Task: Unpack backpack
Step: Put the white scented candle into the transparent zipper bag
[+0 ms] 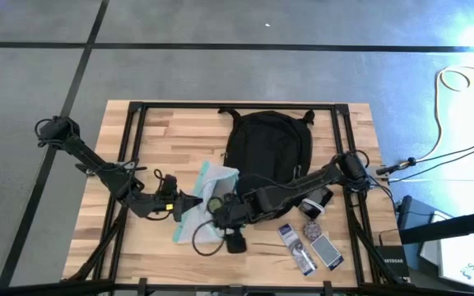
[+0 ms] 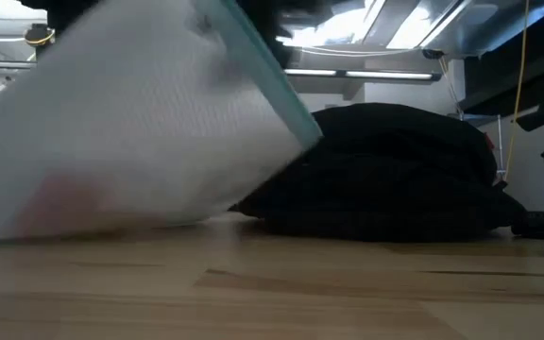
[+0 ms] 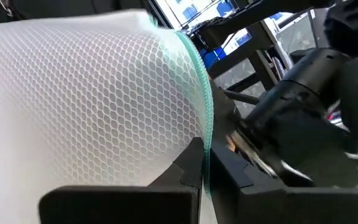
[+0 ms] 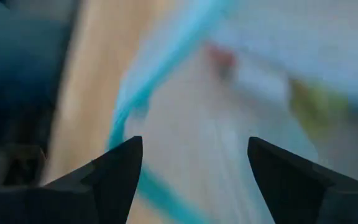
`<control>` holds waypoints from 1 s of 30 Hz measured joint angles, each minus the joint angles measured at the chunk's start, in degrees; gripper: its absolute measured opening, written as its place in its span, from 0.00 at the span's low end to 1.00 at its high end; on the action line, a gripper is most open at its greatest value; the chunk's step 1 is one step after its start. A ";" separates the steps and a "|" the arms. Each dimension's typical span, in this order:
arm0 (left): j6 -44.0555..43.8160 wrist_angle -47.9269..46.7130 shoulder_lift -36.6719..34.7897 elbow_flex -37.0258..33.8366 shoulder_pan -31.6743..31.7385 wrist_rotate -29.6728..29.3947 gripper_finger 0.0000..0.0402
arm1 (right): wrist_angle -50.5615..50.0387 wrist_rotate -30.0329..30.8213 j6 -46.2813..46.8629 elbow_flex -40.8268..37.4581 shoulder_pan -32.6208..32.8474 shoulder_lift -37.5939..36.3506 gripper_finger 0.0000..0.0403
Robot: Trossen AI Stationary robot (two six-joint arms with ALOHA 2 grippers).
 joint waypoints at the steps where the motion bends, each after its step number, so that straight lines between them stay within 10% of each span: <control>1: 0.00 -0.02 0.00 0.00 0.00 0.00 0.00 | -4.08 1.83 1.43 -0.02 0.66 -0.67 0.67; 21: -0.58 -0.31 0.00 0.00 0.00 0.02 0.00 | -44.68 14.62 39.05 -2.46 27.73 -4.25 0.66; 30: -0.94 -0.24 0.00 0.00 0.00 0.00 0.00 | -25.76 14.18 55.97 -26.17 33.48 -20.66 0.66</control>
